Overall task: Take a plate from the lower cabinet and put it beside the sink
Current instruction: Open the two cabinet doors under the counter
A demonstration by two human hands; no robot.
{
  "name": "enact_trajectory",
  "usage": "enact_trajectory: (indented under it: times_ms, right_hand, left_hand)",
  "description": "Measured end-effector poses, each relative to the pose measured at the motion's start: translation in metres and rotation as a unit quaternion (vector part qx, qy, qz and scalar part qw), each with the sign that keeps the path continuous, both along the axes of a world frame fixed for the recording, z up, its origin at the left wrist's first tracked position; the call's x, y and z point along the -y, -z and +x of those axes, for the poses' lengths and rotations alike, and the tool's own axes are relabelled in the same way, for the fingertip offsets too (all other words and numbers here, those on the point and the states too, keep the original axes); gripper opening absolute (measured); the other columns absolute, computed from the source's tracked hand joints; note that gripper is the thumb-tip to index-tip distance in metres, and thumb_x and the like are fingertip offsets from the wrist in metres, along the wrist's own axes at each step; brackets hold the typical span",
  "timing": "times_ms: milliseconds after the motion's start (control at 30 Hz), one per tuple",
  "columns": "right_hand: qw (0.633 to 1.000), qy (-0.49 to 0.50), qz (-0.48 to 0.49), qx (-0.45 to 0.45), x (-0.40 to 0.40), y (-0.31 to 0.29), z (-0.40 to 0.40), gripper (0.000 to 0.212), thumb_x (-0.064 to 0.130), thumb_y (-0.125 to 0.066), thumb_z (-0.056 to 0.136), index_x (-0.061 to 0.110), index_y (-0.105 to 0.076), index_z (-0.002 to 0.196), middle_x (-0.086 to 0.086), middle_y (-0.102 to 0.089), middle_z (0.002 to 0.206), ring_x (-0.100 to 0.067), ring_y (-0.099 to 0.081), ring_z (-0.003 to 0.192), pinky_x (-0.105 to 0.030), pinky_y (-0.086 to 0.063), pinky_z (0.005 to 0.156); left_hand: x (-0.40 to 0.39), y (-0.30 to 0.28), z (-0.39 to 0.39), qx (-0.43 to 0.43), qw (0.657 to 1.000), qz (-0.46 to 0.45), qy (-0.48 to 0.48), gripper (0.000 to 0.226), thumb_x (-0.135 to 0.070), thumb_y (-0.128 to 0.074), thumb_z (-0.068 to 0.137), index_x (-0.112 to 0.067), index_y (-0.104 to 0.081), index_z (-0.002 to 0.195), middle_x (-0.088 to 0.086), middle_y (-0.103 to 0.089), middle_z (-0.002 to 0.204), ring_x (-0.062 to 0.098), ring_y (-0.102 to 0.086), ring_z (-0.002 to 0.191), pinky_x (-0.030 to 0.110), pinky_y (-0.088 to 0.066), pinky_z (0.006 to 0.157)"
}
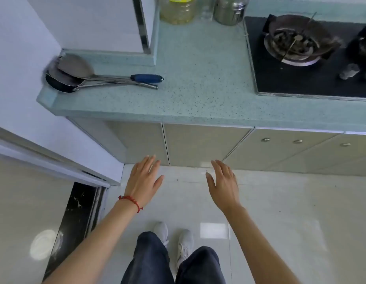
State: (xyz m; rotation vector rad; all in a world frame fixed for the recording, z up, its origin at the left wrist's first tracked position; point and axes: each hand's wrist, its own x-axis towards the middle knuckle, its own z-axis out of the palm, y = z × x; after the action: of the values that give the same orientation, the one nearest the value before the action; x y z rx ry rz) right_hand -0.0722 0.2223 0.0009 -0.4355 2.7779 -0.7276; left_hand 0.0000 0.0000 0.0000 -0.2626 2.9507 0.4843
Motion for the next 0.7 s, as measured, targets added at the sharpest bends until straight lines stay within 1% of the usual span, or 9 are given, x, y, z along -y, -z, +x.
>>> enact_trajectory:
  times_ms: [100, 333, 467, 533, 567, 600, 633, 700]
  right_hand:
    - [0.999, -0.017, -0.016, -0.022, 0.018, 0.002, -0.009, 0.04, 0.02, -0.049, 0.092, 0.005, -0.044, 0.129, -0.016, -0.048, 0.136, -0.032, -0.042, 0.127, -0.041, -0.032, 0.105]
    - [0.998, -0.063, 0.015, -0.026, 0.061, 0.014, -0.027, 0.041, 0.021, -0.047, 0.093, 0.006, -0.043, 0.131, -0.016, -0.045, 0.139, -0.032, -0.039, 0.129, -0.043, -0.03, 0.106]
    - [0.998, -0.067, 0.014, -0.016, 0.085, 0.022, -0.039, 0.041, 0.021, -0.046, 0.094, 0.007, -0.042, 0.132, -0.015, -0.044, 0.14, -0.03, -0.038, 0.131, -0.041, -0.029, 0.108]
    - [0.999, -0.024, -0.034, 0.026, 0.099, 0.025, -0.046, 0.041, 0.022, -0.046, 0.094, 0.009, -0.042, 0.132, -0.012, -0.044, 0.14, -0.028, -0.038, 0.131, -0.039, -0.03, 0.107]
    - [0.994, 0.029, -0.085, 0.068, 0.107, 0.027, -0.049, 0.04, 0.023, -0.046, 0.094, 0.011, -0.043, 0.132, -0.01, -0.046, 0.139, -0.025, -0.04, 0.129, -0.037, -0.033, 0.106]
    - [0.977, 0.096, -0.144, 0.122, 0.115, 0.027, -0.053, 0.039, 0.024, -0.048, 0.093, 0.013, -0.045, 0.13, -0.007, -0.048, 0.137, -0.022, -0.043, 0.125, -0.033, -0.036, 0.103]
    - [0.948, 0.165, -0.208, 0.174, 0.123, 0.028, -0.058, 0.036, 0.024, -0.049, 0.093, 0.016, -0.048, 0.128, -0.006, -0.052, 0.133, -0.018, -0.048, 0.119, -0.03, -0.038, 0.099]
    - [0.872, 0.275, -0.316, 0.255, 0.136, 0.031, -0.069, 0.031, 0.021, -0.052, 0.091, 0.017, -0.053, 0.122, -0.007, -0.06, 0.124, -0.015, -0.055, 0.108, -0.028, -0.042, 0.093]
  left_hand:
    - [0.008, 0.005, -0.001, -0.007, 1.0, -0.011, -0.019, 0.047, -0.03, -0.042, 0.092, -0.006, -0.037, 0.132, 0.016, -0.034, 0.146, 0.029, -0.026, 0.137, 0.044, -0.024, 0.111]
    - [0.034, 0.022, -0.02, 0.003, 0.999, -0.004, -0.036, 0.048, -0.033, -0.04, 0.093, -0.007, -0.035, 0.133, 0.015, -0.033, 0.147, 0.029, -0.025, 0.137, 0.043, -0.022, 0.112]
    - [0.048, 0.034, -0.035, 0.0, 0.997, 0.046, -0.068, 0.047, -0.032, -0.041, 0.092, -0.008, -0.036, 0.133, 0.015, -0.036, 0.146, 0.028, -0.026, 0.137, 0.042, -0.022, 0.111]
    - [0.054, 0.038, -0.044, -0.004, 0.991, 0.094, -0.096, 0.047, -0.031, -0.043, 0.092, -0.009, -0.037, 0.133, 0.014, -0.036, 0.145, 0.028, -0.026, 0.137, 0.042, -0.023, 0.111]
    - [0.057, 0.041, -0.049, -0.006, 0.987, 0.119, -0.107, 0.047, -0.03, -0.043, 0.092, -0.009, -0.037, 0.133, 0.014, -0.036, 0.145, 0.028, -0.026, 0.137, 0.042, -0.024, 0.111]
    - [0.059, 0.043, -0.054, -0.011, 0.983, 0.144, -0.118, 0.046, -0.028, -0.044, 0.092, -0.008, -0.037, 0.133, 0.014, -0.036, 0.145, 0.027, -0.027, 0.137, 0.042, -0.025, 0.111]
    - [0.062, 0.045, -0.059, -0.018, 0.976, 0.171, -0.13, 0.046, -0.027, -0.044, 0.092, -0.008, -0.037, 0.133, 0.014, -0.037, 0.145, 0.027, -0.028, 0.136, 0.041, -0.026, 0.111]
    - [0.066, 0.047, -0.072, -0.035, 0.954, 0.242, -0.175, 0.044, -0.023, -0.046, 0.092, -0.007, -0.039, 0.132, 0.014, -0.041, 0.141, 0.026, -0.034, 0.132, 0.038, -0.029, 0.109]
